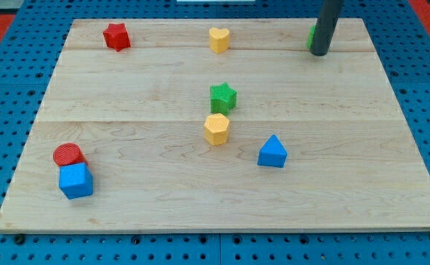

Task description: Nudge the green star a bit left

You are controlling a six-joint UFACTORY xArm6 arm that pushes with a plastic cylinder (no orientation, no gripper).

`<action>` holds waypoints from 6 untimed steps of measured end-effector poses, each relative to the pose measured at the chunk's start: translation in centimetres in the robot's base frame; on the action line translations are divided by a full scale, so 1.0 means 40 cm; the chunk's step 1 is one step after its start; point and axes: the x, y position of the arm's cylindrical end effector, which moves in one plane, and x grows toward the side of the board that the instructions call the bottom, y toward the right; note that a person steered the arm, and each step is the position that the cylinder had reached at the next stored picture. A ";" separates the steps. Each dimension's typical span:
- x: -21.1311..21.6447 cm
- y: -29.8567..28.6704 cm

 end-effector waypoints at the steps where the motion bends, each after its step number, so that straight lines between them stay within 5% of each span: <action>1: 0.069 -0.002; 4: 0.158 -0.002; 6: 0.296 -0.231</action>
